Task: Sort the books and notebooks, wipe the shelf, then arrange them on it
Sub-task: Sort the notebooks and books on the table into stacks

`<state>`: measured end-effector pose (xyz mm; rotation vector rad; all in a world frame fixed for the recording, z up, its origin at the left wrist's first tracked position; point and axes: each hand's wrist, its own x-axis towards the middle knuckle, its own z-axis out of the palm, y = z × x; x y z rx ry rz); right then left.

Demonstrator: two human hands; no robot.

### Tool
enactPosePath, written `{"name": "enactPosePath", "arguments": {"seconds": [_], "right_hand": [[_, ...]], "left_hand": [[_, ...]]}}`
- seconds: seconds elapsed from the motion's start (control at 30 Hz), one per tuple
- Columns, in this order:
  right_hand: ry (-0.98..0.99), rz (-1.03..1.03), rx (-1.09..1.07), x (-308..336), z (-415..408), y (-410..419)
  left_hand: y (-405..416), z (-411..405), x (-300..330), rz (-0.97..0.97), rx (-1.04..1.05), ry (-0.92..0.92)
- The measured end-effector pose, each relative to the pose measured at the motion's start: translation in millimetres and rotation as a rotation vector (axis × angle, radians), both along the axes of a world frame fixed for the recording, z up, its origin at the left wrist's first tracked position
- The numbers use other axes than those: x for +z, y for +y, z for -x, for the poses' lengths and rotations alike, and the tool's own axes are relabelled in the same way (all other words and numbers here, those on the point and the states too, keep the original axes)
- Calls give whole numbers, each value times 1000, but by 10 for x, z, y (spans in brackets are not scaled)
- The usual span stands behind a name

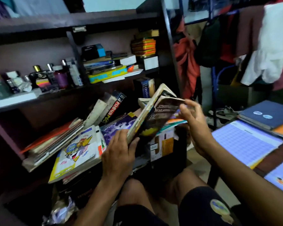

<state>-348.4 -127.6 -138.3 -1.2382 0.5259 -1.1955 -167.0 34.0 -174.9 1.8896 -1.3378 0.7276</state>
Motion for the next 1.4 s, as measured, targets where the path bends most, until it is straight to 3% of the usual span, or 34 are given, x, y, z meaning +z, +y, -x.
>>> {"name": "enactPosePath", "arguments": {"seconds": [0.07, 0.13, 0.23, 0.3, 0.43, 0.53, 0.6, 0.7, 0.8, 0.83, 1.0, 1.17, 1.27, 1.33, 1.4], "right_hand": [[97, -48, -80, -199, 326, -106], [113, -95, 14, -343, 594, -188], [82, -6, 67, -327, 866, -299], [115, 38, -86, -288, 1094, -458], [392, -33, -364, -402, 1420, -784], [542, -109, -327, -474, 1702, -890], [775, -111, -232, -534, 1963, -993], [1061, -251, -93, -648, 2324, -1150], [1152, -323, -17, -714, 2438, -1201], [1158, -313, -26, -729, 2444, -1225], [1159, -257, -91, -755, 2494, -1323], [1239, -192, -126, -785, 2510, -1336], [1488, -61, -281, -687, 2453, -1276], [1616, 45, -373, -569, 2387, -1210], [1564, 155, -438, -458, 2274, -1138]], "left_hand": [[-144, 304, 56, -9, -149, 215], [-351, 608, 75, -36, -330, 452], [-694, 977, 42, -134, -612, 778], [-1024, 1210, -26, -193, -632, 826], [-1782, 1436, -184, -294, -576, 828], [-2268, 1530, -237, -419, -596, 879], [-2497, 1569, -262, -480, -656, 896], [-2759, 1613, -313, -685, -683, 833], [-2953, 1645, -382, -938, -562, 351], [-2992, 1656, -419, -952, -507, 234], [-2863, 1793, -565, -881, -392, -1], [-2883, 1779, -693, -830, -526, 97], [-2916, 1734, -719, -851, -539, 98], [-2881, 1714, -722, -801, -550, 204], [-2745, 1681, -688, -701, -576, 303]]}}
